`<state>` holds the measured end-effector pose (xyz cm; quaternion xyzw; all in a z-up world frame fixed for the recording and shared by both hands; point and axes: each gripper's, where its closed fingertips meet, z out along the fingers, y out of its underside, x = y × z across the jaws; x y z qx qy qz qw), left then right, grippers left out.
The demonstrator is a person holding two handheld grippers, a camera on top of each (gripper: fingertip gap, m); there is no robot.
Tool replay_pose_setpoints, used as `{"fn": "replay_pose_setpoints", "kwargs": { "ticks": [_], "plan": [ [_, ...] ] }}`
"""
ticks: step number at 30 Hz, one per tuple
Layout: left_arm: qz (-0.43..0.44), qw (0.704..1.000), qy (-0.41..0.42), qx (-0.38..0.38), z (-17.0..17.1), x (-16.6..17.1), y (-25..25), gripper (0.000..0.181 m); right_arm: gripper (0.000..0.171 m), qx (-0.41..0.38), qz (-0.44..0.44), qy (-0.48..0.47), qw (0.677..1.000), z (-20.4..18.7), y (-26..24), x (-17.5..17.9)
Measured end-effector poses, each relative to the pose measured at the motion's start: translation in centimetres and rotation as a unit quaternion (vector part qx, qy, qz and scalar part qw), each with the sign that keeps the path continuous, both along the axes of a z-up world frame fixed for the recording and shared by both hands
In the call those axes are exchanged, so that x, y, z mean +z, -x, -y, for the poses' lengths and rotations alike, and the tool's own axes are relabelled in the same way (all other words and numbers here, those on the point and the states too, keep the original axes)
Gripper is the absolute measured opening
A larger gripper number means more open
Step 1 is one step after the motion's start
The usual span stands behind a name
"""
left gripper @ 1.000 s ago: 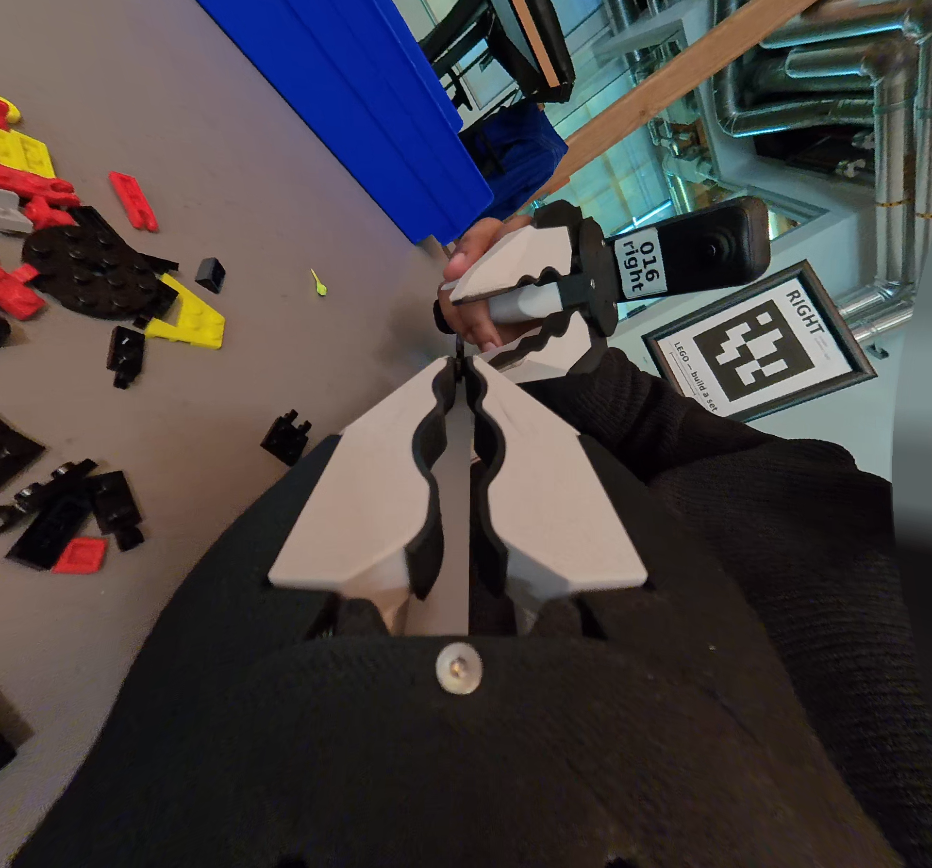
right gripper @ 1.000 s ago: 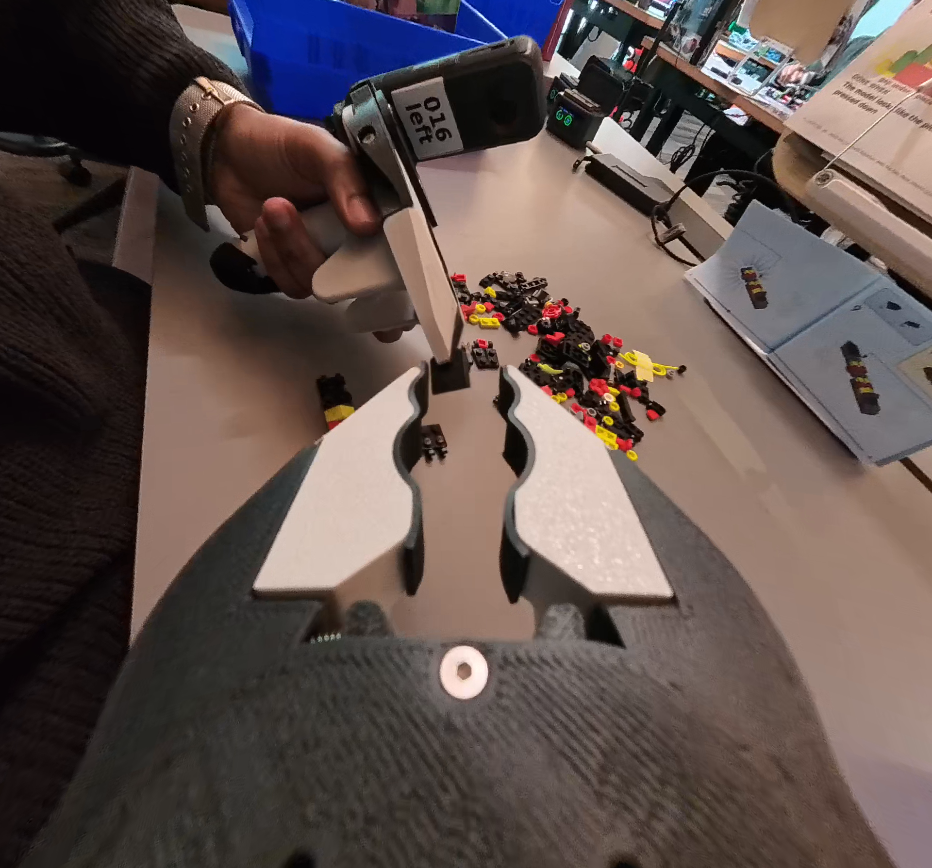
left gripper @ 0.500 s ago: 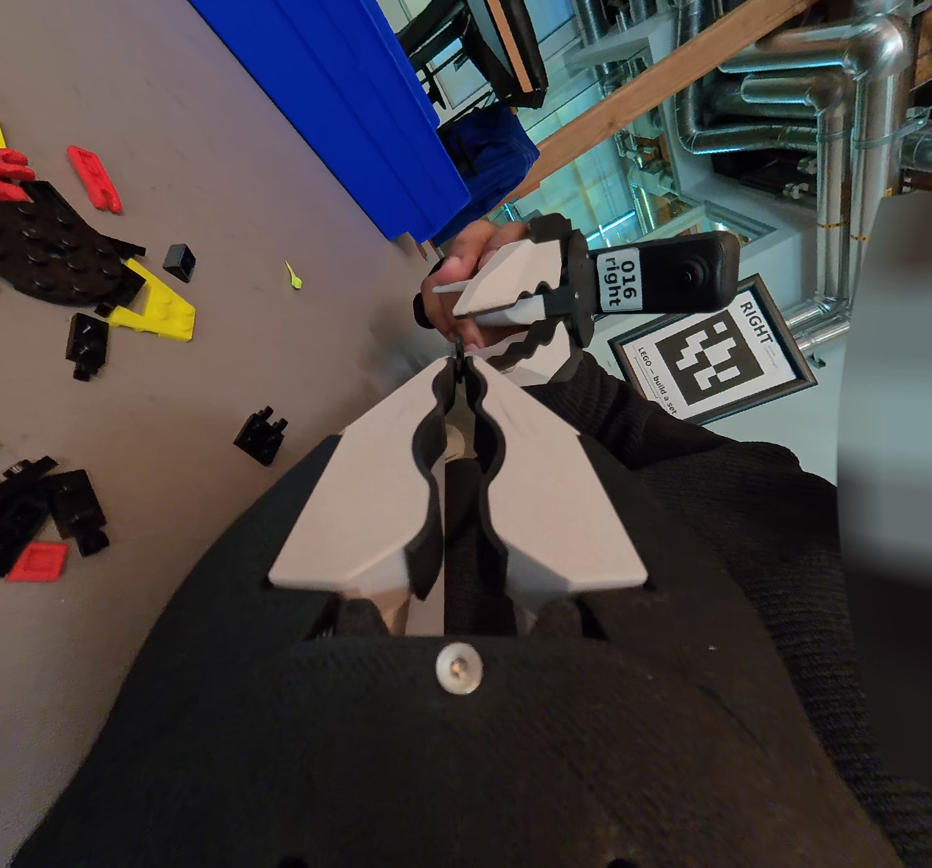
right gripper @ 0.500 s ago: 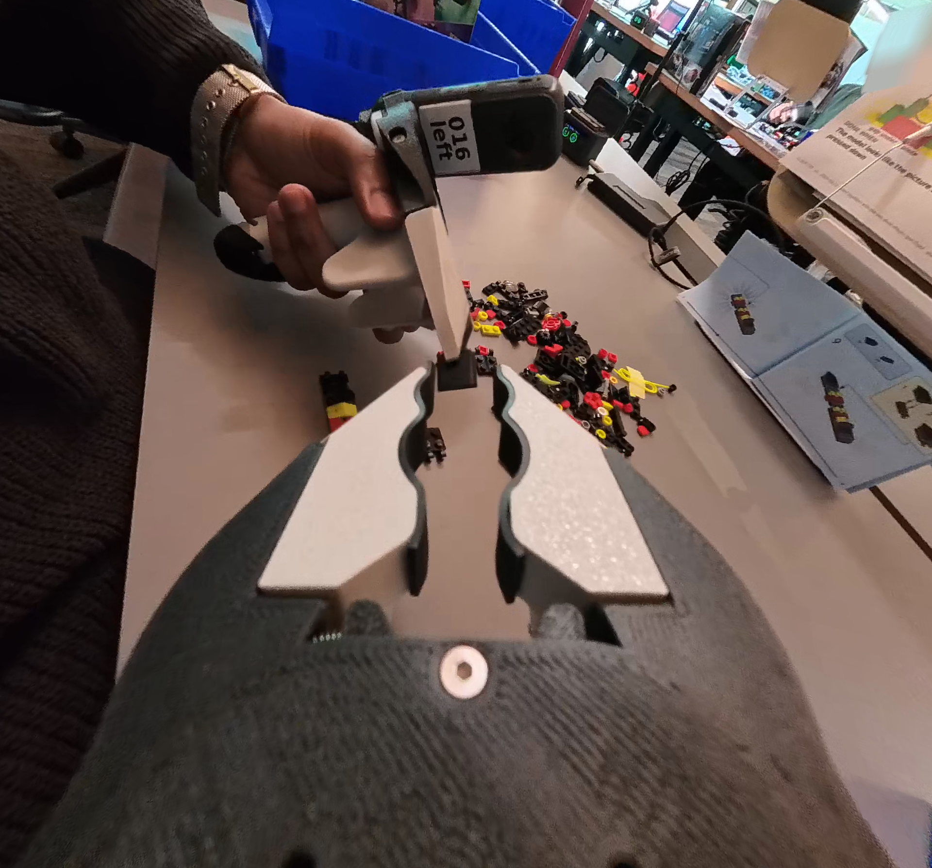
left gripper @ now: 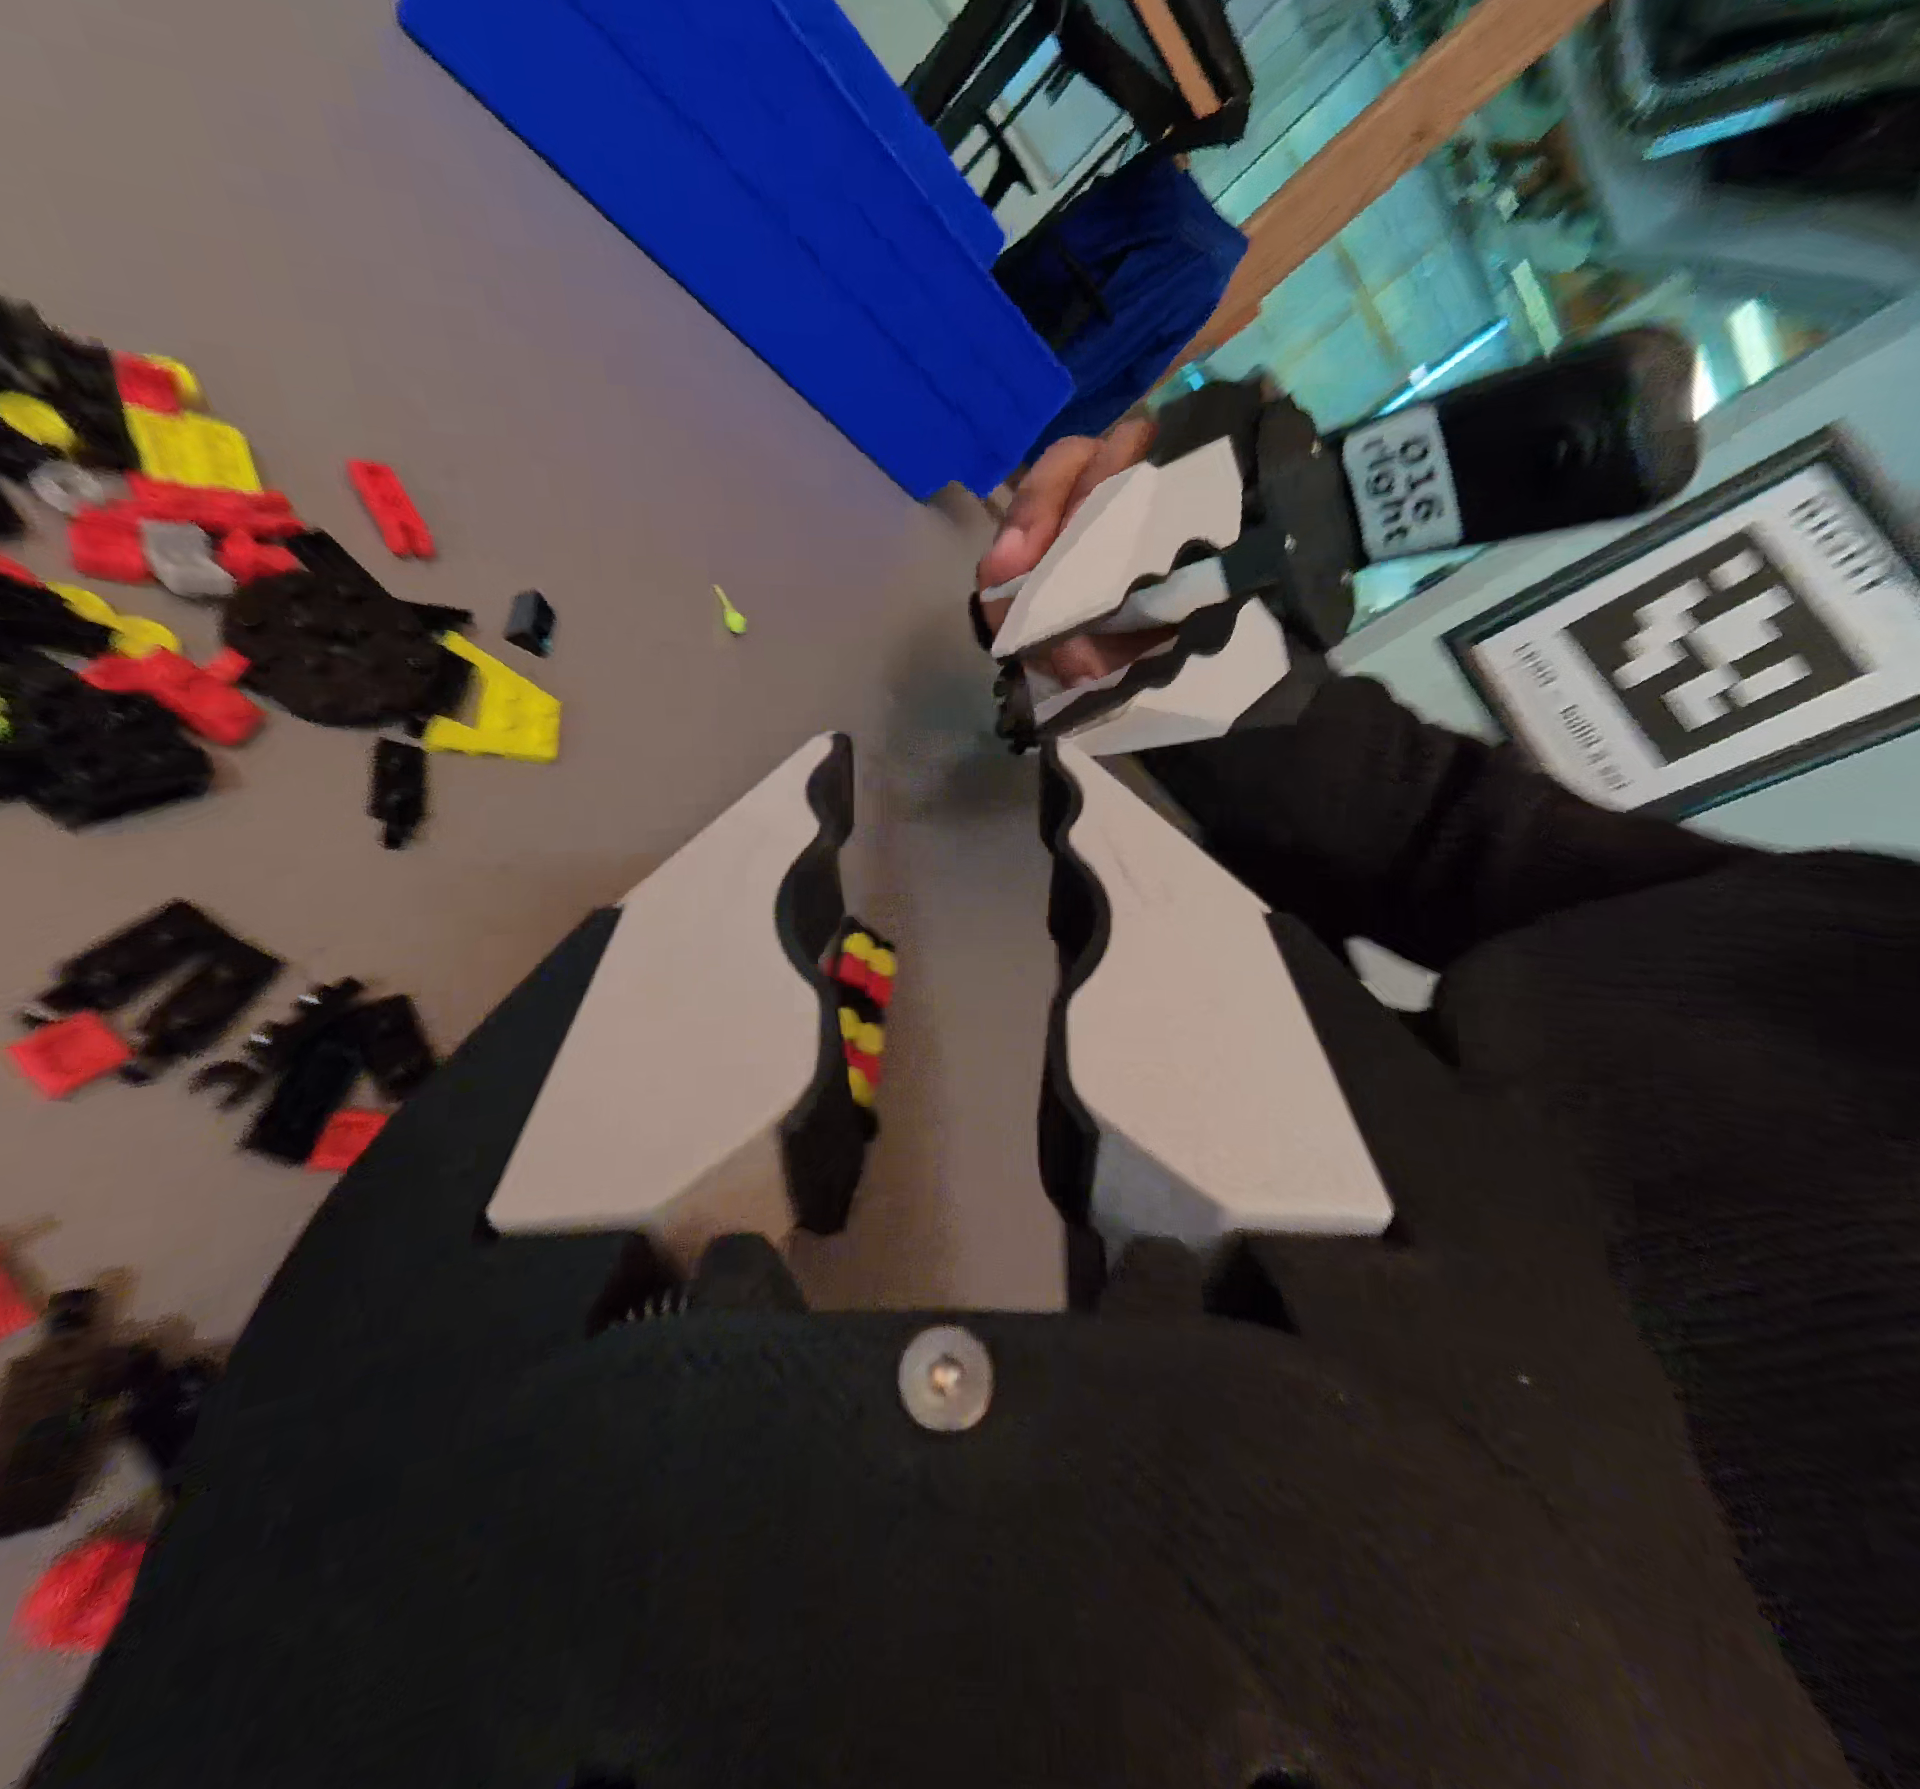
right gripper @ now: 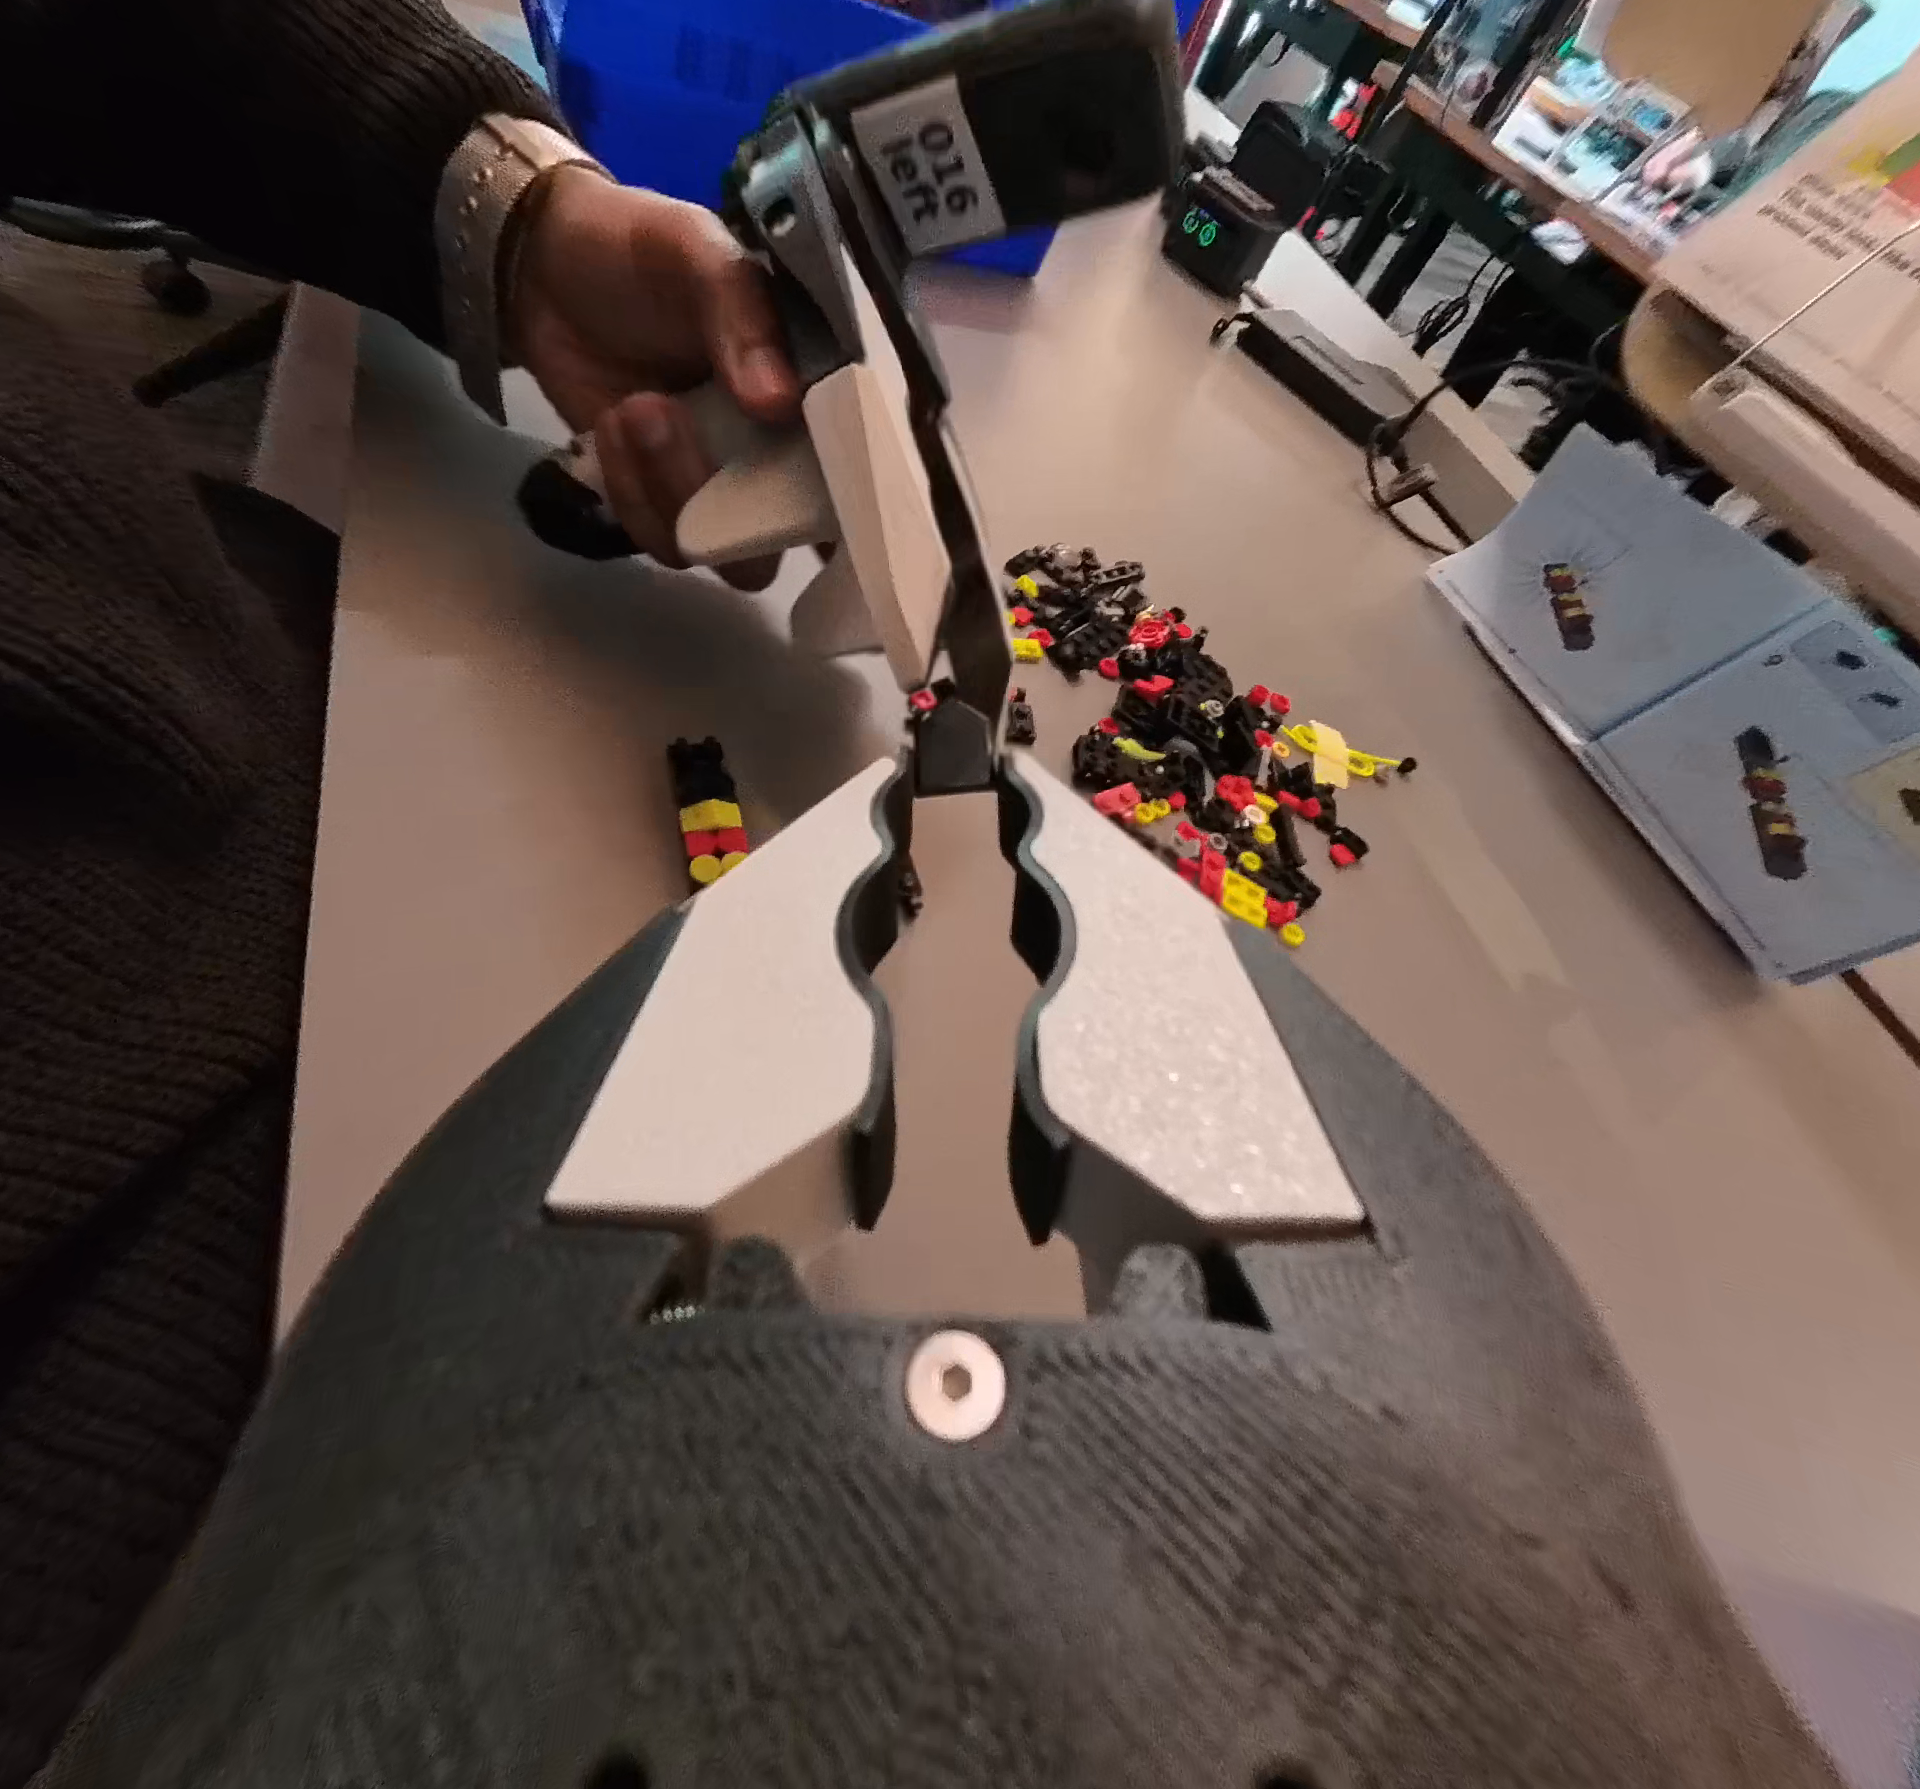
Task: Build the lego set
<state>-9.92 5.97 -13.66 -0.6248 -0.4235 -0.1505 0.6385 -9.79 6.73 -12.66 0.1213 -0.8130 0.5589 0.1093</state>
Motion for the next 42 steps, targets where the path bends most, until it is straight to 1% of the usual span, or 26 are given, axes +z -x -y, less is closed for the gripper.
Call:
{"fn": "replay_pose_setpoints", "kwargs": {
  "ticks": [2, 4, 8, 11, 14, 17, 22, 32, 39, 42],
  "plan": [
    [-0.059, 0.997, 0.056, -0.005, 0.4, -0.4, 0.0, 0.035, 0.014, 0.009, 0.027, -0.017, 0.999, -0.2, -0.1, -0.5],
    [-0.124, 0.984, 0.124, -0.014, 0.5, -0.9, -0.2, 0.035, 0.014, 0.021, 0.052, -0.035, 0.998, -0.4, -0.4, -1.1],
    [-0.236, 0.940, 0.245, -0.034, 0.2, -2.1, -0.9, 0.042, 0.014, 0.042, 0.069, -0.063, 0.995, -0.5, -1.1, -1.9],
    [-0.287, 0.914, 0.283, -0.051, -0.6, -2.1, -1.8, 0.041, 0.014, 0.054, 0.061, -0.081, 0.993, -0.5, -1.6, -2.4],
    [-0.318, 0.893, 0.311, -0.062, -1.1, -2.2, -2.4, 0.035, 0.014, 0.066, 0.056, -0.097, 0.992, -0.6, -2.1, -3.0],
    [-0.330, 0.881, 0.329, -0.079, -1.5, -2.5, -3.1, 0.030, 0.014, 0.077, 0.056, -0.104, 0.990, -0.6, -2.7, -3.2],
    [-0.343, 0.872, 0.339, -0.083, -1.8, -2.7, -3.3, 0.020, 0.015, 0.091, 0.060, -0.110, 0.988, -0.6, -3.3, -3.4],
    [-0.351, 0.864, 0.348, -0.095, -2.0, -3.2, -3.7, 0.014, 0.014, 0.095, 0.062, -0.116, 0.987, -0.6, -3.5, -3.6],
    [-0.357, 0.860, 0.350, -0.100, -2.0, -3.3, -3.8, 0.014, 0.014, 0.096, 0.059, -0.115, 0.987, -0.5, -3.5, -3.6],
    [-0.360, 0.858, 0.354, -0.093, -1.8, -3.3, -3.5, 0.014, 0.015, 0.085, 0.056, -0.109, 0.989, -0.4, -3.2, -3.5]
  ]
}}
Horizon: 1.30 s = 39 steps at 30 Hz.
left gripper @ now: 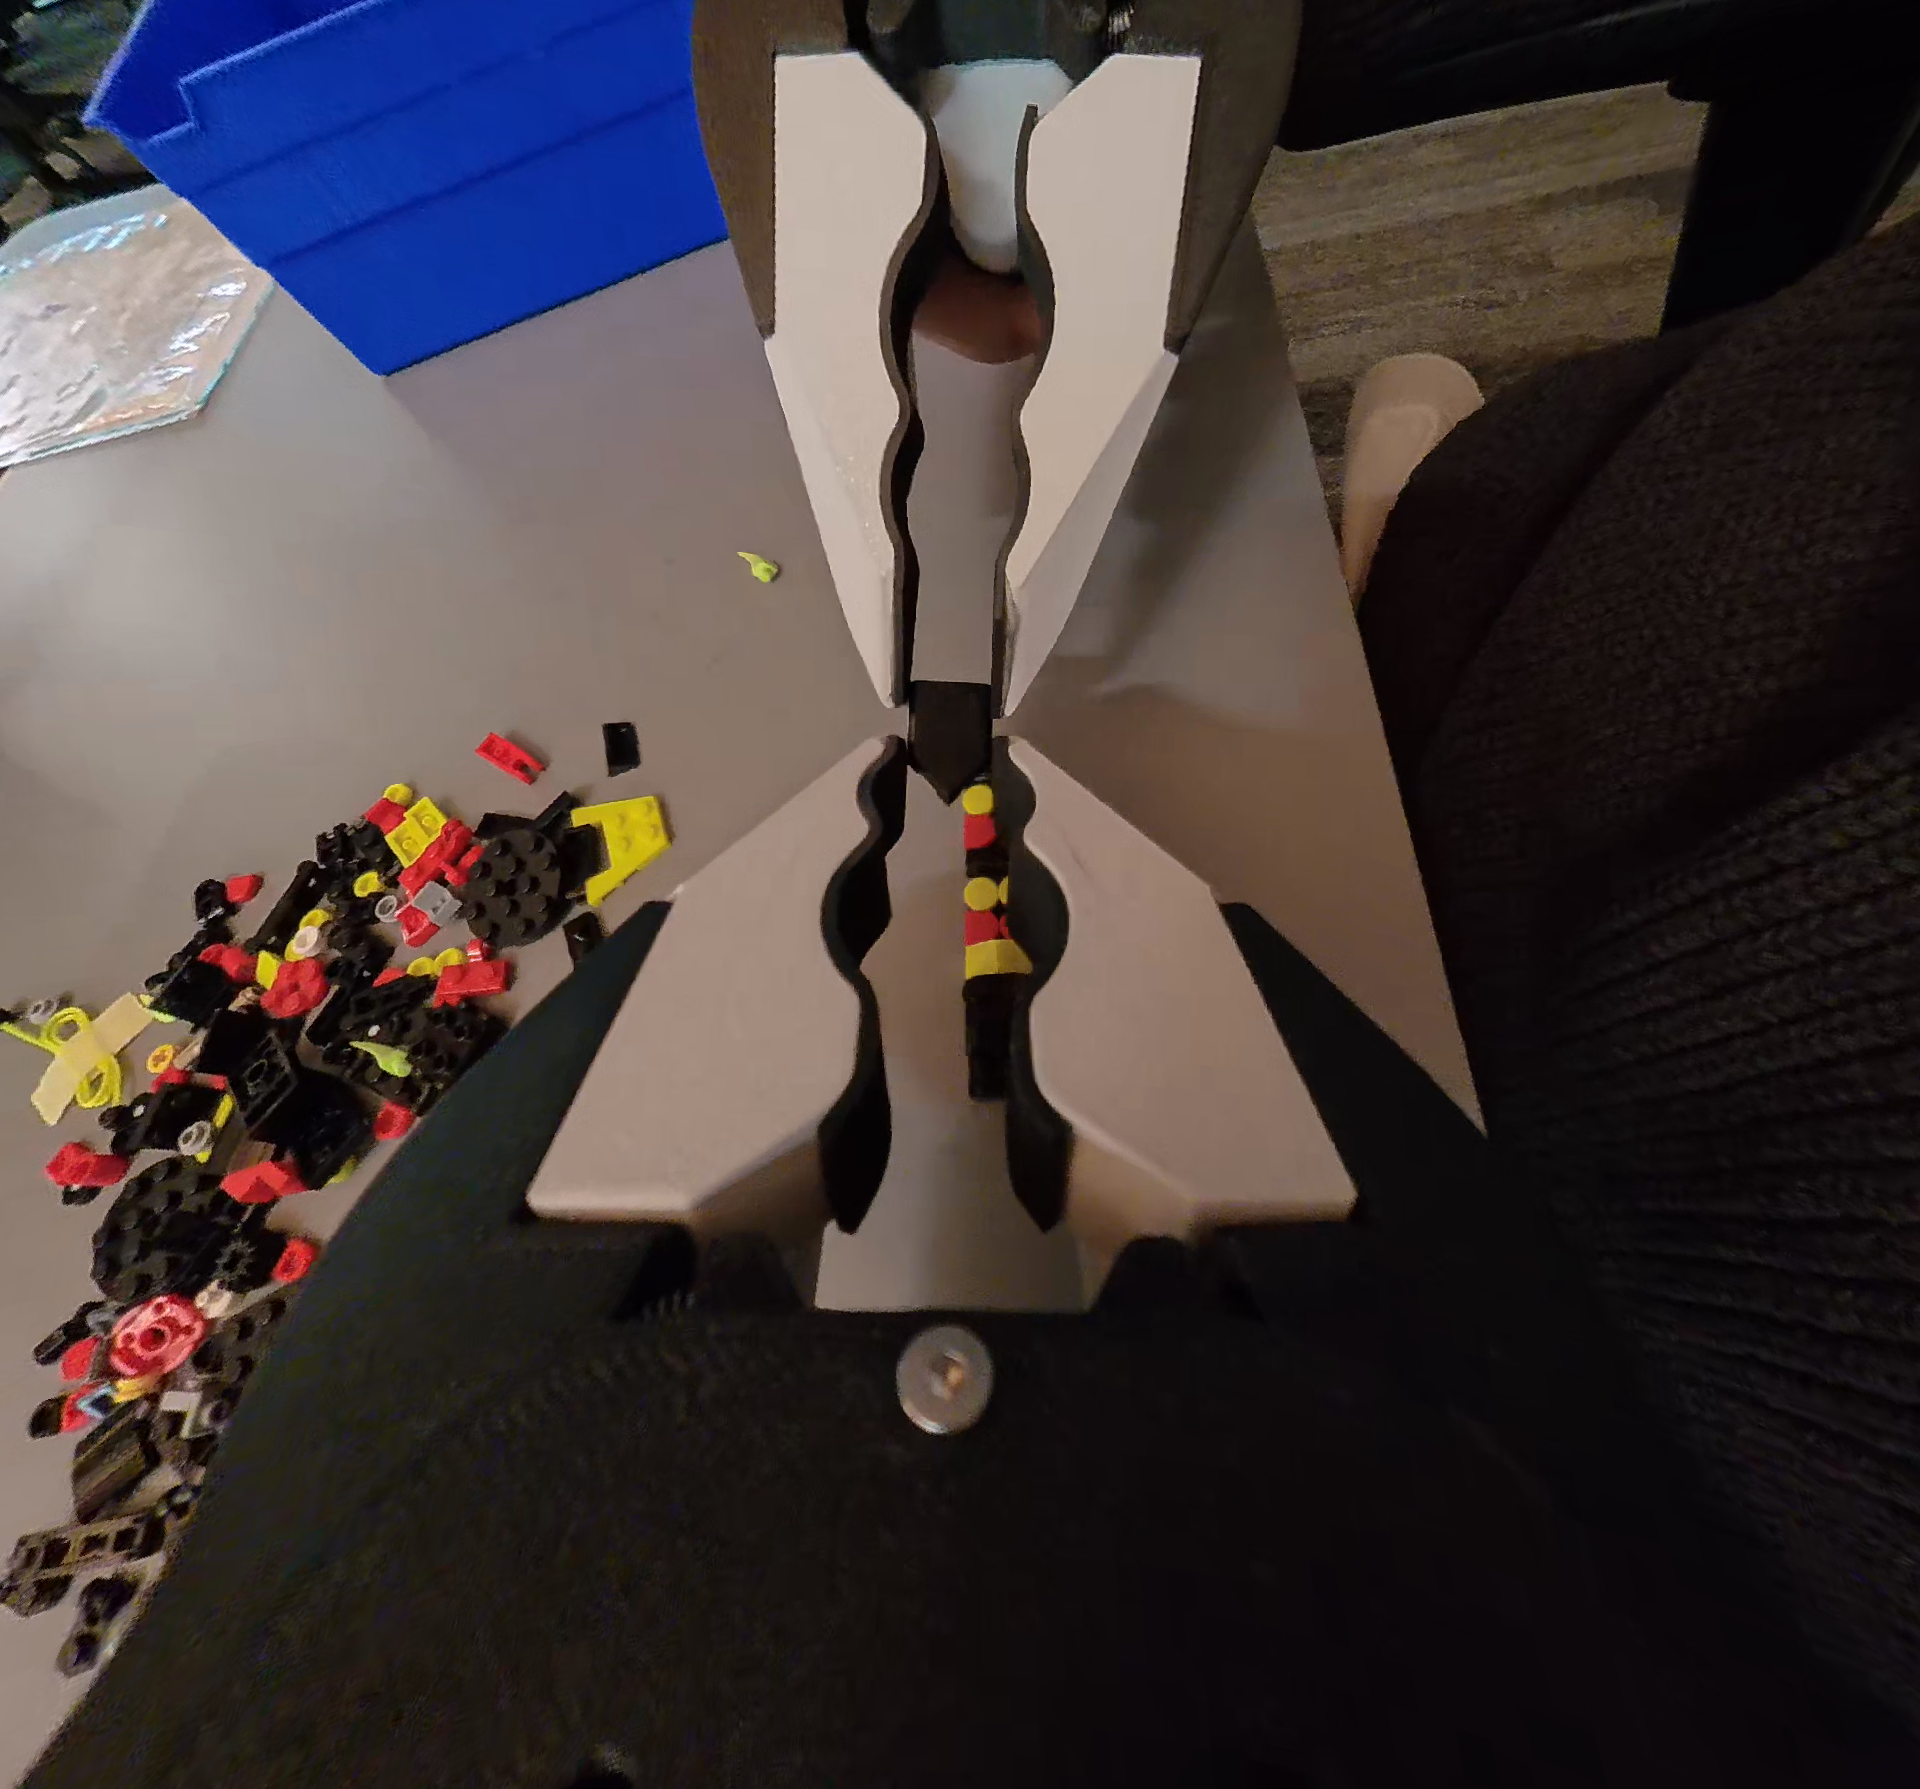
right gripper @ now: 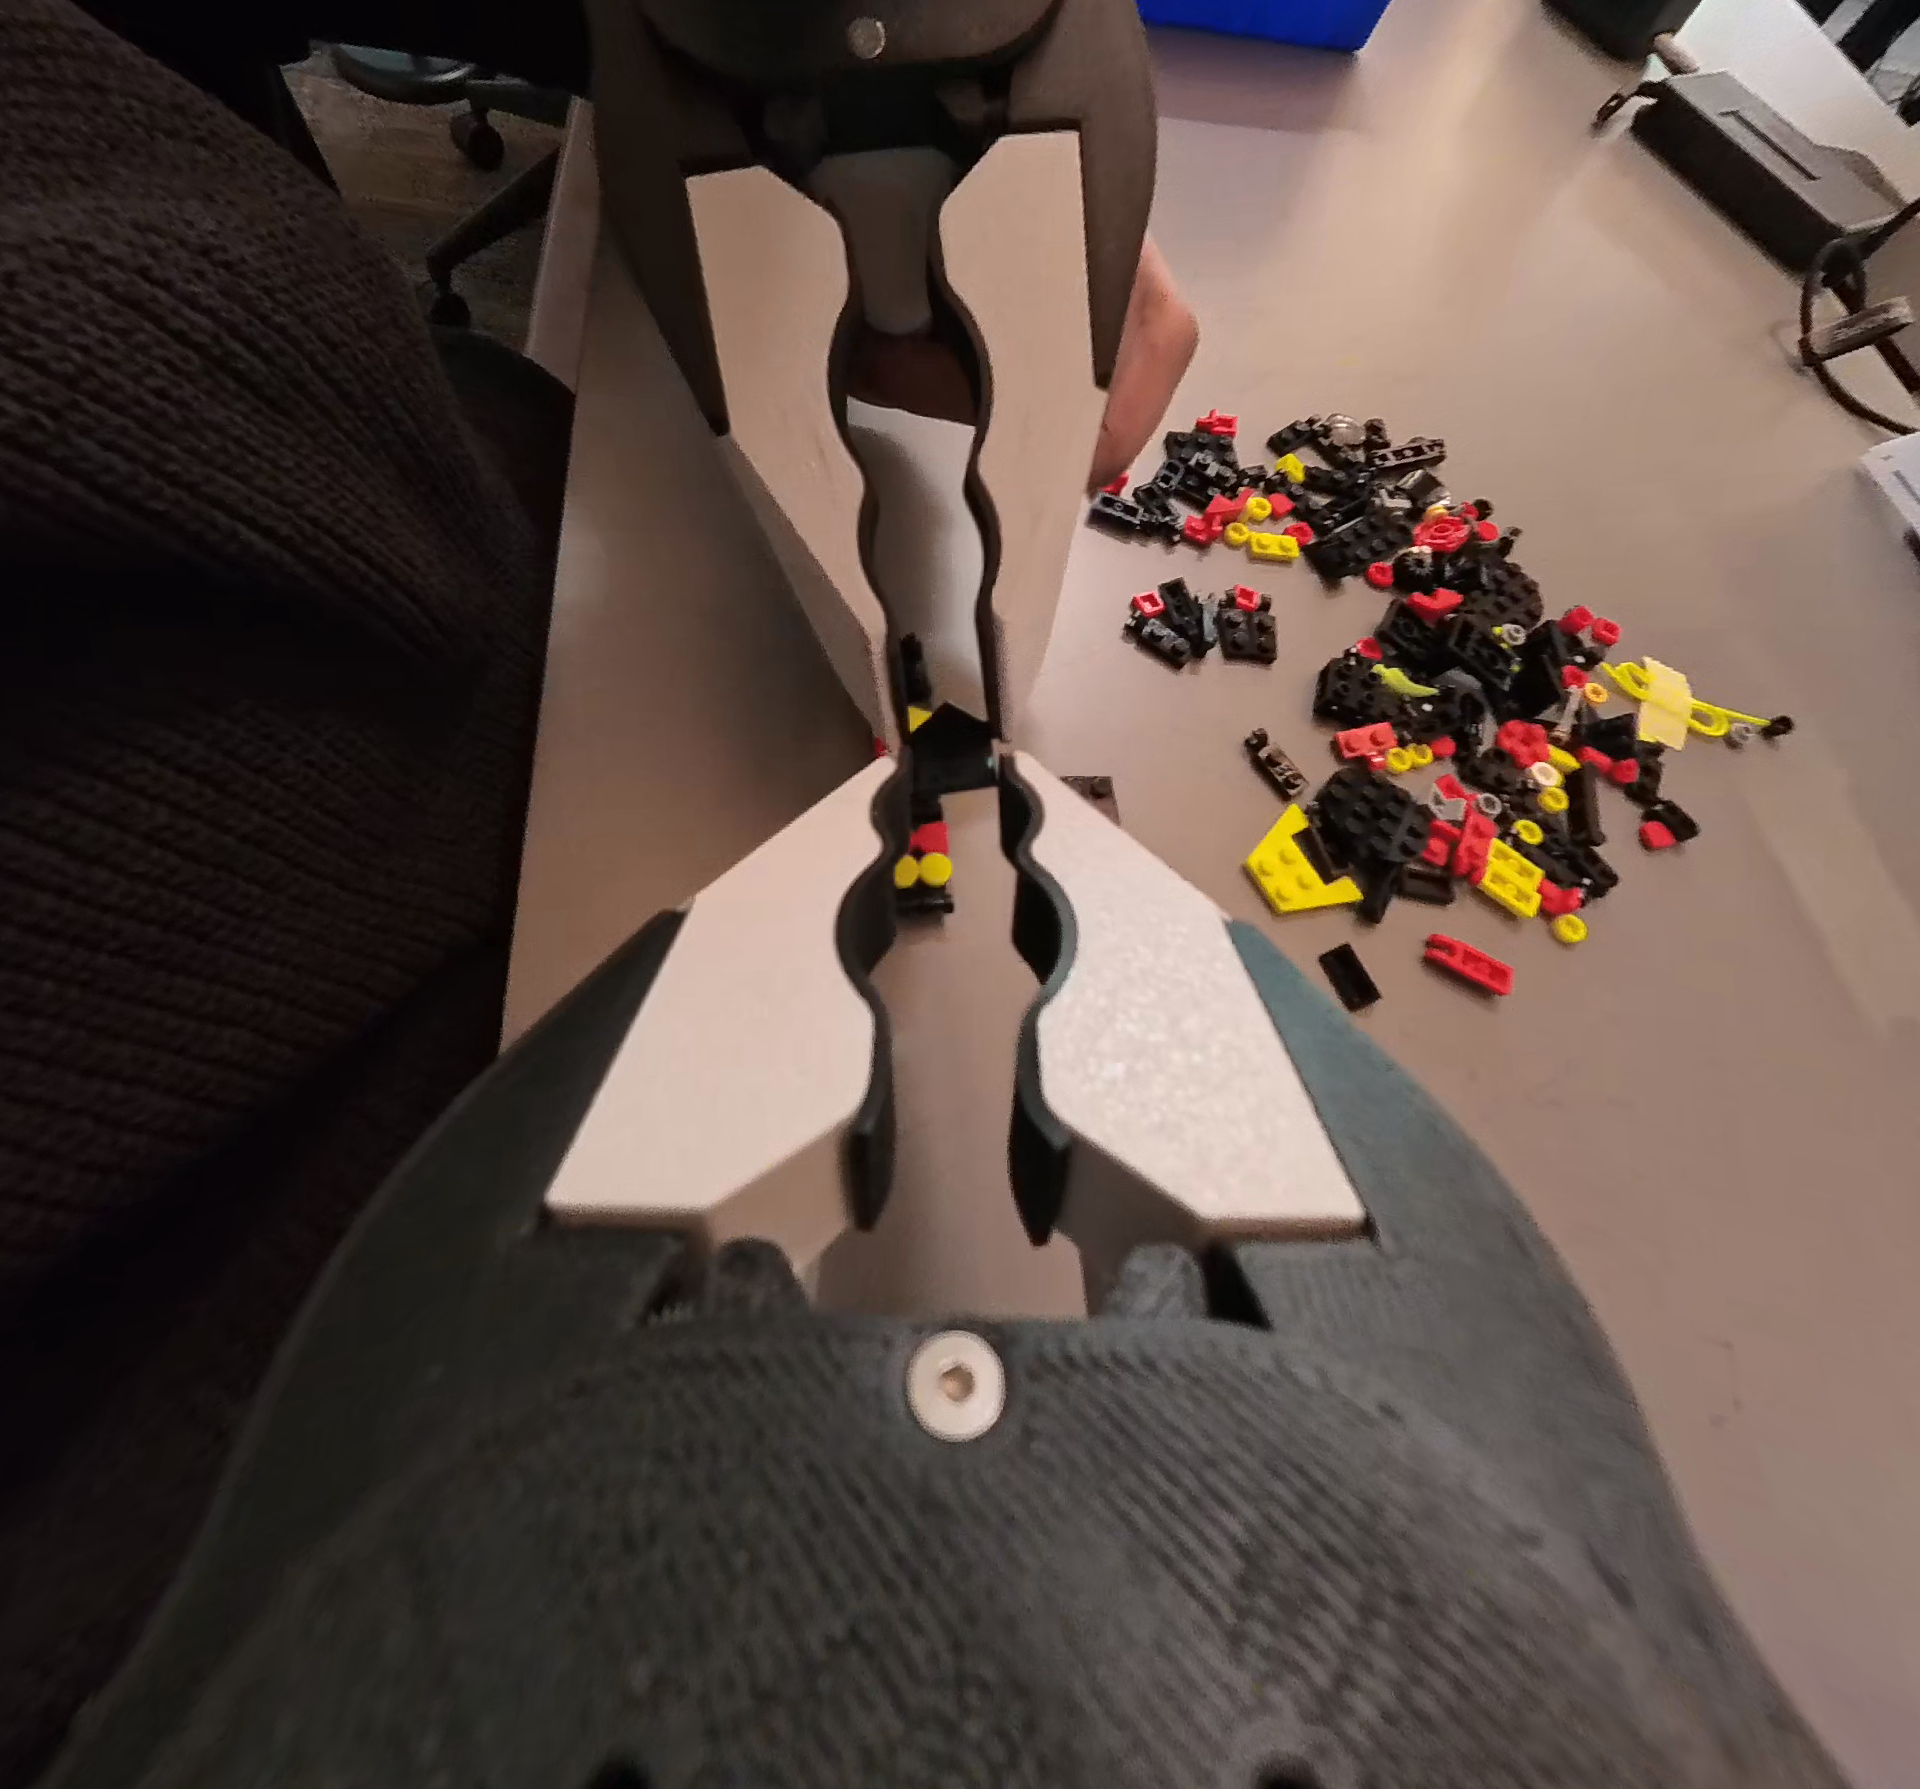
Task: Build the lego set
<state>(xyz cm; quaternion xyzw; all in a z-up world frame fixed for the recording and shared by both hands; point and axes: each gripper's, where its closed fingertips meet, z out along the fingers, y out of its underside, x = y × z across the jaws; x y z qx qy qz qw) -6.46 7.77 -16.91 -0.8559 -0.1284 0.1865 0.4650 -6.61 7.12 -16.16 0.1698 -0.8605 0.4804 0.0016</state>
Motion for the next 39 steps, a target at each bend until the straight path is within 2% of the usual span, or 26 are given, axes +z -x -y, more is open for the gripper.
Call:
{"fn": "replay_pose_setpoints", "kwargs": {
  "ticks": [5, 9, 15, 20, 25, 30, 36, 39],
  "plan": [
    [-0.002, 0.999, 0.013, 0.035, 1.3, -0.2, 1.3, 0.014, 0.028, -0.053, -0.028, 0.020, 0.998, 0.2, 2.0, 0.6],
    [0.020, 0.997, 0.043, 0.063, 2.7, -1.7, 2.2, 0.014, 0.023, -0.099, -0.031, 0.027, 0.994, -0.2, 4.0, 0.8],
    [0.069, 0.992, 0.058, 0.088, 3.8, -3.4, 2.9, 0.014, 0.021, -0.138, 0.021, 0.026, 0.990, -0.3, 5.3, 0.5],
    [0.088, 0.991, 0.052, 0.092, 3.9, -3.4, 3.4, 0.014, 0.021, -0.148, 0.072, 0.015, 0.986, -0.3, 5.5, -0.3],
    [0.145, 0.986, 0.029, 0.078, 3.5, -4.0, 3.4, 0.014, 0.021, -0.146, 0.093, 0.013, 0.985, -0.3, 5.7, -0.7],
    [0.177, 0.982, -0.003, 0.060, 2.9, -3.0, 3.1, 0.014, 0.021, -0.145, 0.124, 0.016, 0.981, 0.1, 5.7, -1.1],
    [0.181, 0.981, 0.008, 0.064, 2.7, -3.4, 3.4, 0.014, 0.002, -0.138, 0.127, 0.014, 0.982, 0.8, 5.4, -1.6],
    [0.173, 0.982, 0.022, 0.073, 3.1, -3.5, 3.8, 0.014, 0.000, -0.128, 0.128, 0.011, 0.983, 1.3, 4.7, -1.8]
  ]
}}
